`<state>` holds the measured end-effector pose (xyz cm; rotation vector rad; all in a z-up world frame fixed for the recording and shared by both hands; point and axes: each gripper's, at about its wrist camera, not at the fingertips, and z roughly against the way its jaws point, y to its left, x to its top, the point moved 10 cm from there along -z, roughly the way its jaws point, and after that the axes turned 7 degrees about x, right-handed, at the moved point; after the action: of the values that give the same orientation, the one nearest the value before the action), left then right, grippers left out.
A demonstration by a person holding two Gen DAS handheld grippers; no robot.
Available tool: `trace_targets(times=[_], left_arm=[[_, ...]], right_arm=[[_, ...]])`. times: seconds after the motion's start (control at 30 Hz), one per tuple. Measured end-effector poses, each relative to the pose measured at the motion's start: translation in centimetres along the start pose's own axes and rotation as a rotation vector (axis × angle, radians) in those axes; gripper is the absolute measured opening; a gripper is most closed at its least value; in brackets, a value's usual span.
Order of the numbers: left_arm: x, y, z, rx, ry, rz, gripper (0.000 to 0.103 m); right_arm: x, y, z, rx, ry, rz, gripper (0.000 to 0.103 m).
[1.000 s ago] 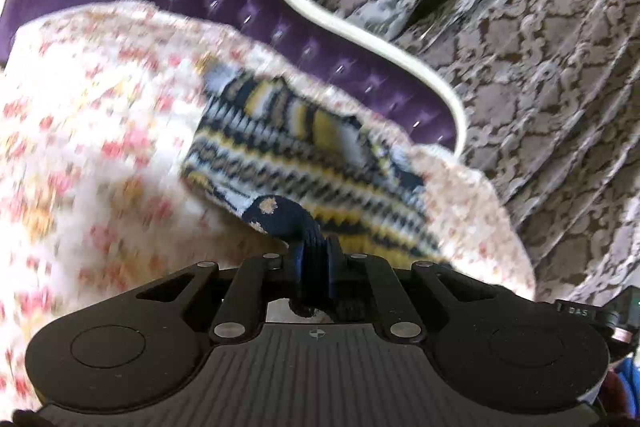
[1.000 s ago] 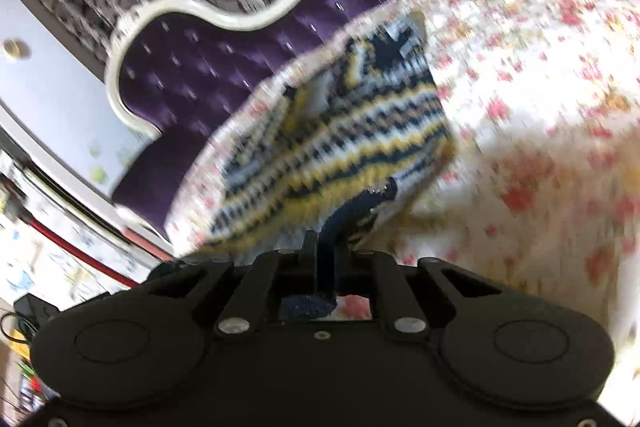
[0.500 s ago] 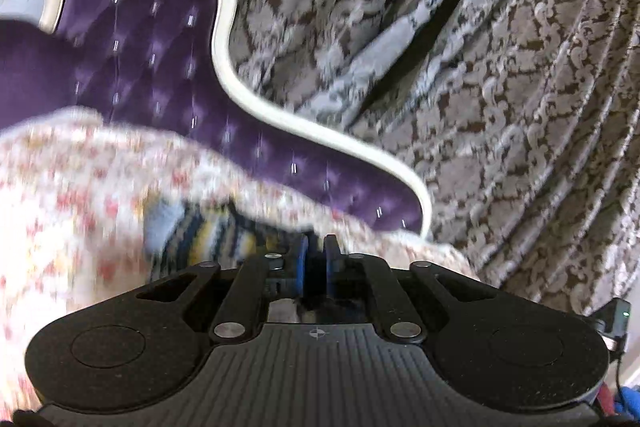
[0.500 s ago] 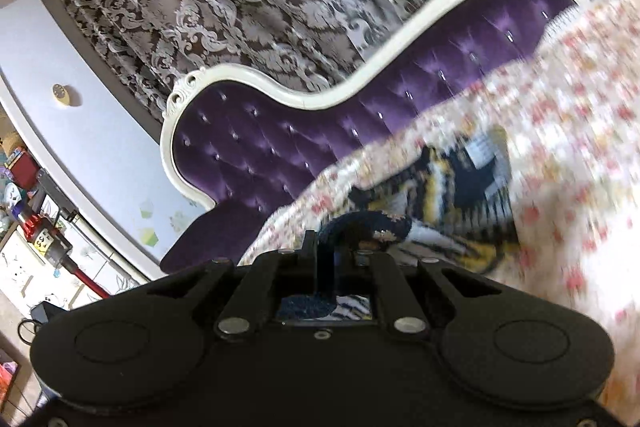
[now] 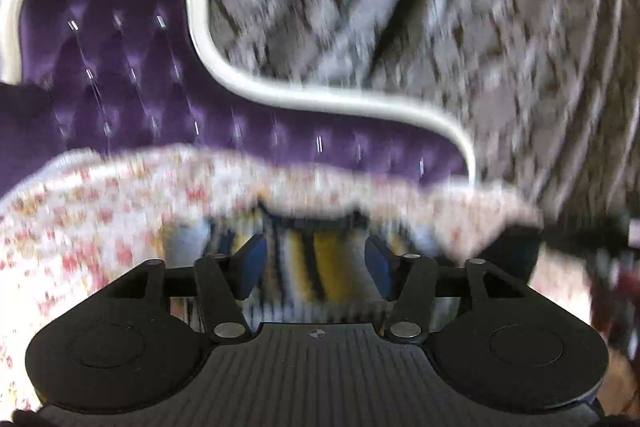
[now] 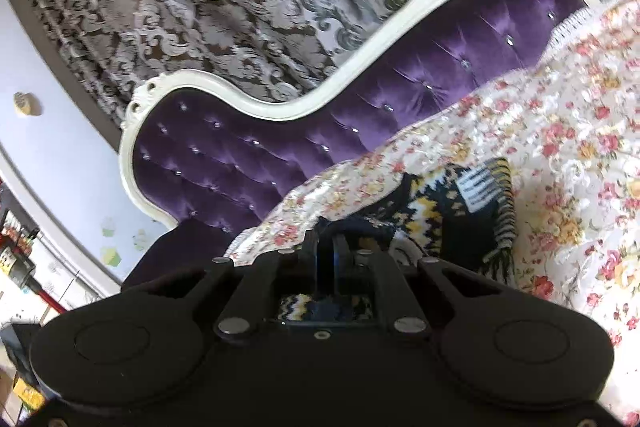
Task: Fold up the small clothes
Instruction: 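Carry the hem with both tools over toward the collar, folding in half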
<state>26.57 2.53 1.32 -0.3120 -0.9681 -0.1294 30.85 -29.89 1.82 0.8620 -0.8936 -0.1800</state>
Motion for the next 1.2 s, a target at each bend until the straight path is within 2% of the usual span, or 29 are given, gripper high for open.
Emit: trace_targets(times=[0.13,0.27,0.37,0.57,0.63,0.67,0.7,0.73,0.8,0.93,1.2], left_arm=[[-5.5,-0.4,-1.7,-0.009,0.134,-0.119,0.058],[-8.7,0.6,-2.6,0.049,0.193,-0.220,0.059],[-9.7,1.2,-3.0,0.034,0.221,-0.202,0.059],[-9.1,-0.5,-5.3,-0.006,0.205,-0.277,0.059],[-9.0,-1.2,-6.2,-0.045,0.205,-0.278,0.057],[-9.0,-1.5,-6.5,-0.072,0.203,-0.272,0.045],[-9.0,-1.8,-6.7,-0.100,0.201,-0.264,0.026],[-9.0,-2.1,-6.7,-0.121,0.201,-0.252,0.019],[-8.9,-2.0,-6.6,-0.107,0.179,-0.235,0.005],[-6.9,-0.7,-5.4,-0.067,0.088,-0.148,0.005],[0.5,2.3,-4.8,-0.018,-0.075,-0.048,0.005]], right_arm=[[-0.4,-1.3,0.2,-0.012,0.000,-0.038,0.016],[-0.5,-1.7,0.4,-0.020,0.003,-0.049,0.016],[-0.6,-1.7,0.3,-0.023,0.006,-0.050,0.016],[-0.9,-1.8,0.0,-0.020,0.013,-0.058,0.016],[-0.9,-1.7,0.0,-0.019,0.016,-0.056,0.016],[-0.9,-1.6,-0.1,-0.019,0.018,-0.053,0.016],[-0.9,-1.5,-0.1,-0.020,0.020,-0.050,0.016],[-1.0,-1.5,0.0,-0.020,0.022,-0.046,0.016],[-1.0,-1.4,0.0,-0.025,0.025,-0.037,0.016],[-0.7,-1.1,0.2,-0.026,0.020,-0.026,0.016],[2.7,-0.1,-1.9,-0.013,-0.018,0.035,0.016]])
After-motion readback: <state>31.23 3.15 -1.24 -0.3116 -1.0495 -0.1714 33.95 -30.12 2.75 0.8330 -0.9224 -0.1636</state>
